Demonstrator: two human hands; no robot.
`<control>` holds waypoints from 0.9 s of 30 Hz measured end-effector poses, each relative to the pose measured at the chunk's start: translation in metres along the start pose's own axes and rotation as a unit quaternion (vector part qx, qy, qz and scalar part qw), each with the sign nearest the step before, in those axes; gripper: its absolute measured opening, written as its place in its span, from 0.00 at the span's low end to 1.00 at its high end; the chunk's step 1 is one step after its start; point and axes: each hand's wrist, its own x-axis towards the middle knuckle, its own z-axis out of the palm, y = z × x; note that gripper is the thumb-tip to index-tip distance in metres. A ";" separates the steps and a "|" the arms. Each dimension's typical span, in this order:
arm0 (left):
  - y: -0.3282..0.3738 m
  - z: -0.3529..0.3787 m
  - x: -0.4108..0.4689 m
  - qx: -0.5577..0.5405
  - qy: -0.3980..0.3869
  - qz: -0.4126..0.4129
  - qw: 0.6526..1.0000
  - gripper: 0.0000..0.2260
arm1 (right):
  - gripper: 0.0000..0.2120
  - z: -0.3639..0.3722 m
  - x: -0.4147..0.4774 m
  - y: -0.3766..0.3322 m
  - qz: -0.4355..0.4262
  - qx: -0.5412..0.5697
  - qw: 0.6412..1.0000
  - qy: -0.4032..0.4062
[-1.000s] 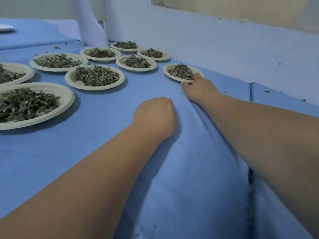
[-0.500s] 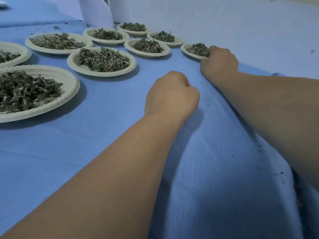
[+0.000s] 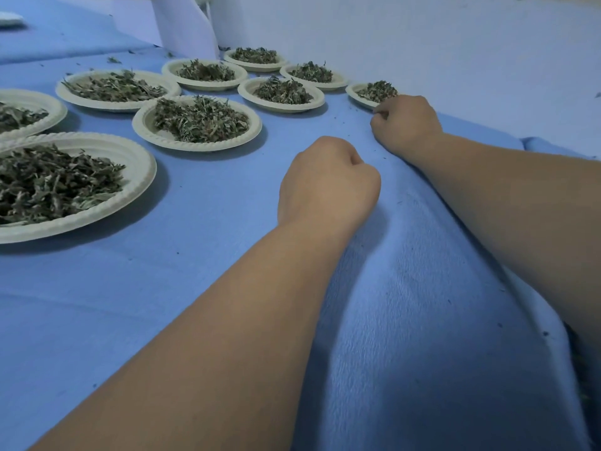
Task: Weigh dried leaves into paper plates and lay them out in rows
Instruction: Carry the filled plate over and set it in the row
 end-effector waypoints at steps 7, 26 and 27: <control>-0.001 0.000 0.001 0.012 -0.003 0.009 1.000 0.13 | 0.21 0.001 0.008 0.005 0.000 0.005 0.997 -0.075; -0.004 0.009 0.004 0.169 -0.054 0.044 0.983 0.11 | 0.35 -0.017 -0.035 0.016 0.071 -0.058 0.963 -0.253; -0.004 0.011 0.004 0.192 -0.058 0.046 0.979 0.12 | 0.36 -0.019 -0.041 0.019 0.073 -0.058 0.962 -0.256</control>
